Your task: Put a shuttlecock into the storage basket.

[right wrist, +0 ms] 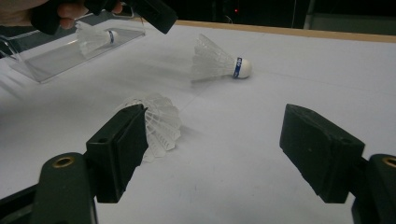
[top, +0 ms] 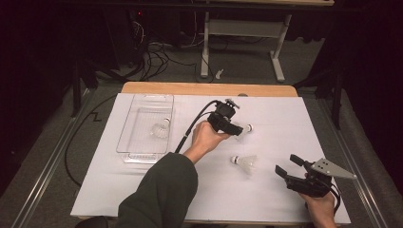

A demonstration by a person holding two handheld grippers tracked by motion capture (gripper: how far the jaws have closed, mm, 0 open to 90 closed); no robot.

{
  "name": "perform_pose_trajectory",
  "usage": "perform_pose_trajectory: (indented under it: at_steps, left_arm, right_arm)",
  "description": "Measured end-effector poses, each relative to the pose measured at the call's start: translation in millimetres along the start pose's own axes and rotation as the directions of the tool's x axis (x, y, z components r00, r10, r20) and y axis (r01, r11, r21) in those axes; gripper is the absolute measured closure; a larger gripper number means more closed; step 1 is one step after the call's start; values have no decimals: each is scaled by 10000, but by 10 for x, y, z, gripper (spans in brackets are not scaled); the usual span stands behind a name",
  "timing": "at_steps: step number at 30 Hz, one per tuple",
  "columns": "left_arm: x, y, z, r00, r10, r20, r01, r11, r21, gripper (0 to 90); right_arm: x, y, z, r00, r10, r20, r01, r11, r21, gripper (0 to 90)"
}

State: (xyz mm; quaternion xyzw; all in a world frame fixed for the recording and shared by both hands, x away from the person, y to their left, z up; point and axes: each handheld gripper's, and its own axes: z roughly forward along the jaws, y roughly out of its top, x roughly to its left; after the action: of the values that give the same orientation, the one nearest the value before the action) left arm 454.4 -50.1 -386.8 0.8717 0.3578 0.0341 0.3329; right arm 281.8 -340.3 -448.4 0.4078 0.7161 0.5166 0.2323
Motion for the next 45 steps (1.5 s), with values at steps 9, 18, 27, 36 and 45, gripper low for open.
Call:
perform_pose_trajectory:
  at_steps: [9,18,27,36,45]
  left_arm:
    - [-1,93,71,9997,-173,180,164,9988,452,430]
    - [7,151,157,9996,-291,54,286,9968,748,441]
    - [-31,210,263,9989,-460,85,450,9948,917,440]
    - [5,204,351,9964,-831,184,805,9903,1134,476]
    - [27,194,413,9947,-955,387,897,9874,1302,564]
  right_arm:
    - [4,0,-2,10000,9,-10,-9,10000,-23,237]
    - [8,1,-4,10000,9,-14,-9,10000,-12,237]
    - [5,0,-1,10000,-10,-50,10,10000,2,237]
    - [2,1,5,10000,-42,-74,43,10000,5,238]
    - [4,0,5,10000,-38,-70,38,10000,28,238]
